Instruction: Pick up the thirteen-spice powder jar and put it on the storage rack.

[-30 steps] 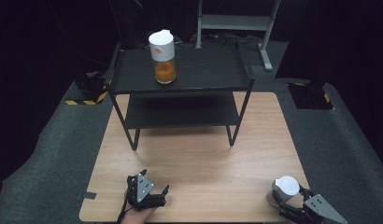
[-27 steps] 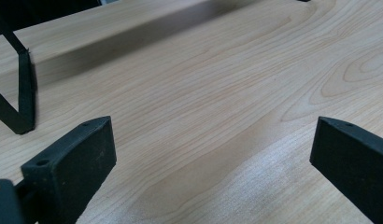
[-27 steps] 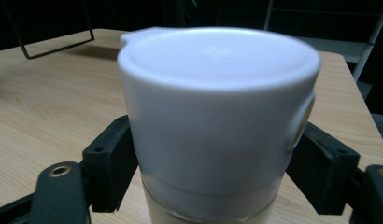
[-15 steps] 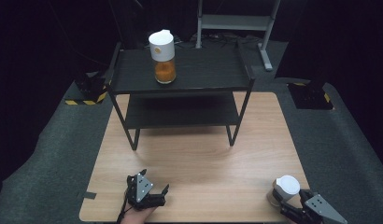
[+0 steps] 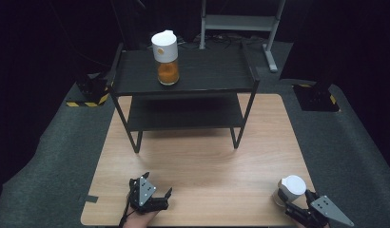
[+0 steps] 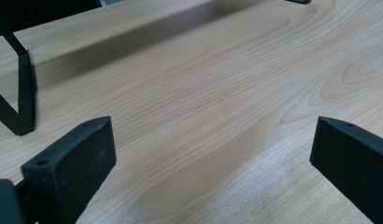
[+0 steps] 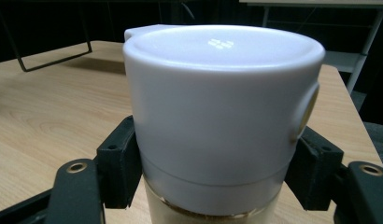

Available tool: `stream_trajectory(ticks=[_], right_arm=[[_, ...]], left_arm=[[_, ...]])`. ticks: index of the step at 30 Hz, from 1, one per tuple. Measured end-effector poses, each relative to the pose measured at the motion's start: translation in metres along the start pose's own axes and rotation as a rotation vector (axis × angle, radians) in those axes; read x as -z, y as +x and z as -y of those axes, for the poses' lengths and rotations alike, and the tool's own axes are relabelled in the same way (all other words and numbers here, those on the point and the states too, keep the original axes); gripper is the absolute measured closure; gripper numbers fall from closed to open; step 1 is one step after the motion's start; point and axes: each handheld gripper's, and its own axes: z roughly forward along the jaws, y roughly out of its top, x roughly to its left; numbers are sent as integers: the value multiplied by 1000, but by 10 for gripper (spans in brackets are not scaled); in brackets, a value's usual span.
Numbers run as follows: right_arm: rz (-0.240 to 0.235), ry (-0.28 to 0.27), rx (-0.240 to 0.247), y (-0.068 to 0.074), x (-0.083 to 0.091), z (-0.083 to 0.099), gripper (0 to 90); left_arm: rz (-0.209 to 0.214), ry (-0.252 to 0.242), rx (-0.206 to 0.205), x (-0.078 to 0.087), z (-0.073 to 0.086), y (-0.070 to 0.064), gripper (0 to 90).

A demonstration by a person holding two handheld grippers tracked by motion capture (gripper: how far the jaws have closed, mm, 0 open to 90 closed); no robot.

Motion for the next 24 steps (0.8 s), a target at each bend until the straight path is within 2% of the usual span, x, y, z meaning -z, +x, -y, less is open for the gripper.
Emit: stream_trajectory(ticks=[13,24], right_arm=[[-21,-26,17,8,-13,-11,302],[-57,-43,36,19,-28,-27,303]], left_arm=[[8,-10,6,1,2,2,6],[13,-16,6,1,3,3,6]])
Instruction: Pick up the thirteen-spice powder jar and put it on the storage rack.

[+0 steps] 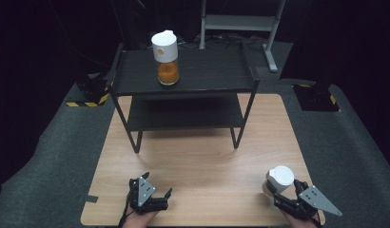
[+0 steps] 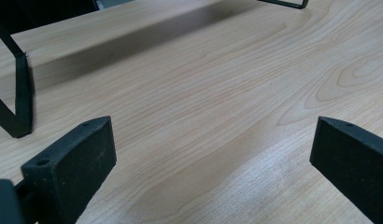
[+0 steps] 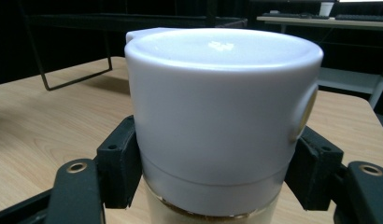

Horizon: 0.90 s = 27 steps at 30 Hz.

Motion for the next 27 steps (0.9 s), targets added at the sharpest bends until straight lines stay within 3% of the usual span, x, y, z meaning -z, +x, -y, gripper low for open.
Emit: stream_trajectory(ticks=[27], right_arm=[[-100,-62,30,30,-47,-47,302]], left_arm=[[16,-14,10,1,3,4,6]])
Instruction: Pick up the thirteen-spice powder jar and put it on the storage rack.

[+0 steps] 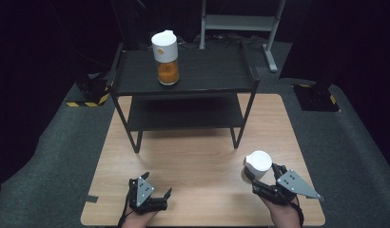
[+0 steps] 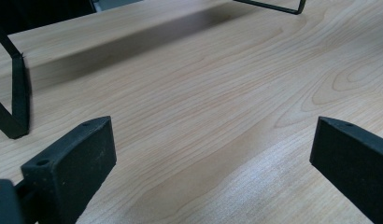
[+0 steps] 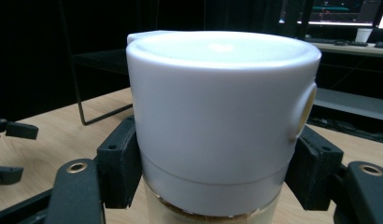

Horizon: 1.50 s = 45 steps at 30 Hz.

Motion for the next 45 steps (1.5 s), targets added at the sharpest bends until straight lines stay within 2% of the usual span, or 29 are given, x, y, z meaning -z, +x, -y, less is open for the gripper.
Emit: stream_trajectory(ticks=[16,45], right_arm=[[-31,-25,11,13,-24,-27,303],[-56,-97,21,23,-56,-79,303]], left_arm=[[12,-5,5,0,1,3,6],[31,-19,21,1,3,8,7]])
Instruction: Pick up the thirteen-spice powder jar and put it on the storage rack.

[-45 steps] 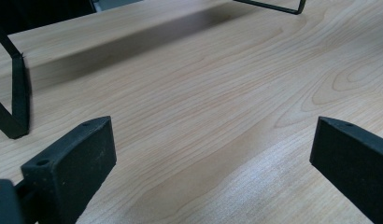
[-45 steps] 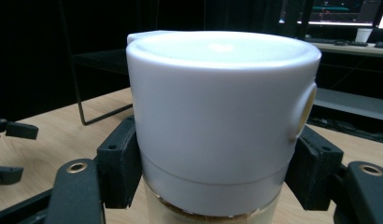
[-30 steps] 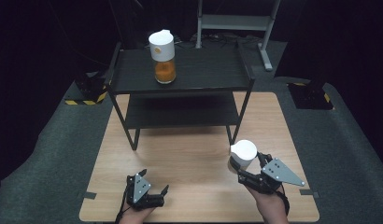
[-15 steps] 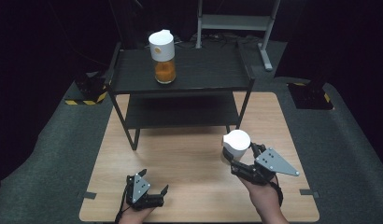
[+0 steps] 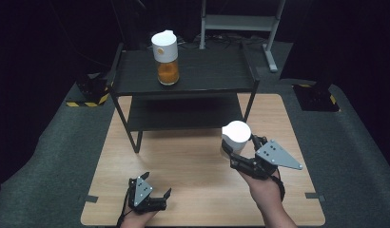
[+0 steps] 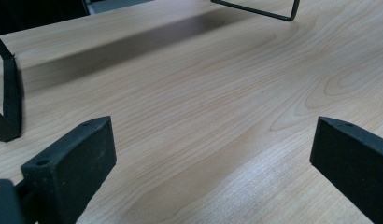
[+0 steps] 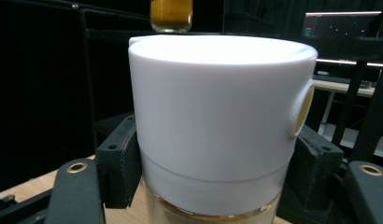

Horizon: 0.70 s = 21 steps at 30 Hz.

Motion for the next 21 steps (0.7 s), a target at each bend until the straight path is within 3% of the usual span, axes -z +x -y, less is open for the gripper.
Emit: stream_trajectory(ticks=[21], right_arm=[[4,-49,15,-1,-21,-39,303]], left_arm=[[8,-7,7,0,1,2,7]])
